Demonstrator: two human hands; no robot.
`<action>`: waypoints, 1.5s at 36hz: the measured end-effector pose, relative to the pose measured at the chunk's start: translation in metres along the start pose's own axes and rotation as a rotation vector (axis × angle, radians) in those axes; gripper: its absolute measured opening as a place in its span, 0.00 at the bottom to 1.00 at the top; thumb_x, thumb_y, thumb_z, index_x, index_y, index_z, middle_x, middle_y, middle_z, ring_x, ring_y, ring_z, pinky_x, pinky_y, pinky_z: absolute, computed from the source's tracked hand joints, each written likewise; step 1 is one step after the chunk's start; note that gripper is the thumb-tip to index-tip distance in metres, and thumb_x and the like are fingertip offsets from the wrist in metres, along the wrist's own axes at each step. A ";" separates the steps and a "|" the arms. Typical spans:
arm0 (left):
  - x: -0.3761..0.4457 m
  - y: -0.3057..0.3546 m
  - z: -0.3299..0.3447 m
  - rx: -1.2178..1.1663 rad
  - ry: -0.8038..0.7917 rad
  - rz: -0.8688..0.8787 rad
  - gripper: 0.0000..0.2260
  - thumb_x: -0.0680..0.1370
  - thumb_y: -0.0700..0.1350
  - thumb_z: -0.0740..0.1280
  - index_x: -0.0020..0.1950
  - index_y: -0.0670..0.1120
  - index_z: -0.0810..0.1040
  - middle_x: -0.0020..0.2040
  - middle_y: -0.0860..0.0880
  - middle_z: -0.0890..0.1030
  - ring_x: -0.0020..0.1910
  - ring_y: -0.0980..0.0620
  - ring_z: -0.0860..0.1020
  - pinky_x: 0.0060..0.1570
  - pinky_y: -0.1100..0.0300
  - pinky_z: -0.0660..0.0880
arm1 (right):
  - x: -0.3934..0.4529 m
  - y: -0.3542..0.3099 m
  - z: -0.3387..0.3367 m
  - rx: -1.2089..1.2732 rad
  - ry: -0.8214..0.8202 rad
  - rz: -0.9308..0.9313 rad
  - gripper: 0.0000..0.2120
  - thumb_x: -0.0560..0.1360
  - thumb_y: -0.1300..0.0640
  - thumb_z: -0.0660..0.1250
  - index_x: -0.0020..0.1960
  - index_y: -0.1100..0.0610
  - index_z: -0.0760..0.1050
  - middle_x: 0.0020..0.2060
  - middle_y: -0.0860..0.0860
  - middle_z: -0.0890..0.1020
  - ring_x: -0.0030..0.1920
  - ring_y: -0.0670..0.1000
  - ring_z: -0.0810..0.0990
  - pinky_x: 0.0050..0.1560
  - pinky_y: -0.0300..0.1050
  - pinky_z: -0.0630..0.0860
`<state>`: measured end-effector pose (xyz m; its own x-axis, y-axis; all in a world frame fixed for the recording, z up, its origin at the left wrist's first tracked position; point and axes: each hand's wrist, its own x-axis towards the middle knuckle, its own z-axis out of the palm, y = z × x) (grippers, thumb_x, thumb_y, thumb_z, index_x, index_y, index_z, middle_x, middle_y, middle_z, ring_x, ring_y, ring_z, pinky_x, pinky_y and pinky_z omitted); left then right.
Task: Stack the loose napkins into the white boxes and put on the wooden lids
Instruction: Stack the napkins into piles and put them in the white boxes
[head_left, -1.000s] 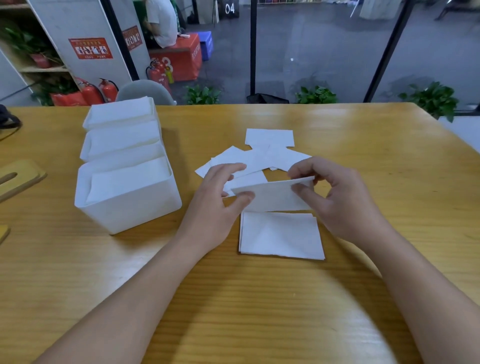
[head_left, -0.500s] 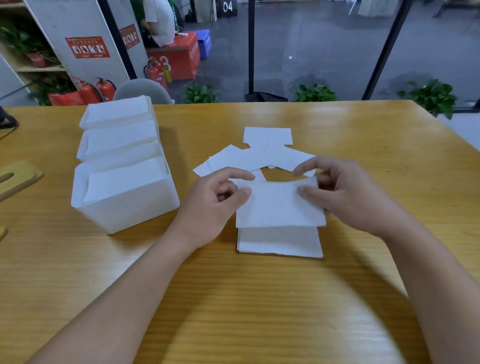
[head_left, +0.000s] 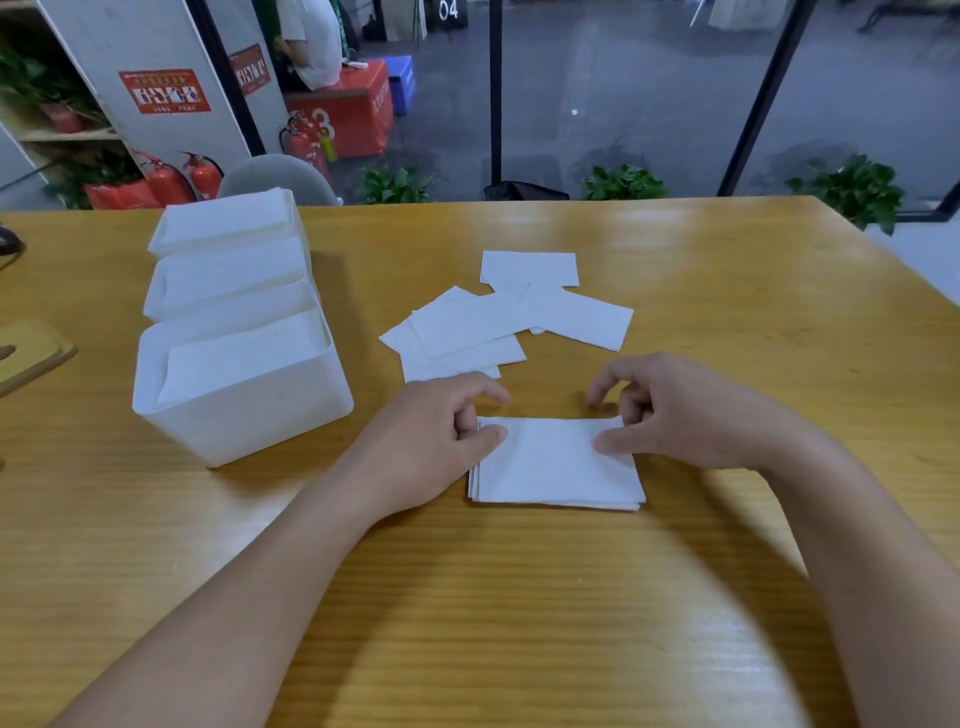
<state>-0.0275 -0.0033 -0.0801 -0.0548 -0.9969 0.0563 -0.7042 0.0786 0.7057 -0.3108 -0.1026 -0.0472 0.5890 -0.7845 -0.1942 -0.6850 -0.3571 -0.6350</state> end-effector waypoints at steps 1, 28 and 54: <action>0.001 -0.002 0.000 -0.007 0.042 0.000 0.08 0.83 0.52 0.73 0.62 0.61 0.82 0.39 0.53 0.81 0.34 0.58 0.76 0.41 0.59 0.77 | 0.001 0.000 0.000 0.001 0.006 -0.005 0.13 0.74 0.49 0.80 0.55 0.42 0.80 0.34 0.46 0.80 0.32 0.46 0.74 0.38 0.48 0.71; 0.015 -0.003 0.004 0.233 0.059 0.156 0.13 0.89 0.47 0.64 0.69 0.51 0.84 0.70 0.56 0.81 0.74 0.59 0.68 0.71 0.64 0.64 | 0.048 0.001 0.042 -0.100 0.494 -0.133 0.17 0.84 0.47 0.69 0.72 0.47 0.77 0.65 0.42 0.79 0.61 0.48 0.75 0.63 0.47 0.73; 0.018 -0.008 0.003 0.179 0.183 0.135 0.14 0.86 0.49 0.68 0.72 0.56 0.80 0.75 0.60 0.75 0.77 0.59 0.66 0.74 0.57 0.69 | 0.060 -0.014 0.036 0.235 0.491 -0.188 0.05 0.80 0.59 0.73 0.48 0.52 0.78 0.40 0.52 0.80 0.40 0.50 0.75 0.43 0.50 0.74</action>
<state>-0.0247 -0.0216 -0.0868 -0.0392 -0.9595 0.2790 -0.8138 0.1927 0.5482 -0.2508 -0.1260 -0.0772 0.3850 -0.8819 0.2720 -0.4415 -0.4348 -0.7849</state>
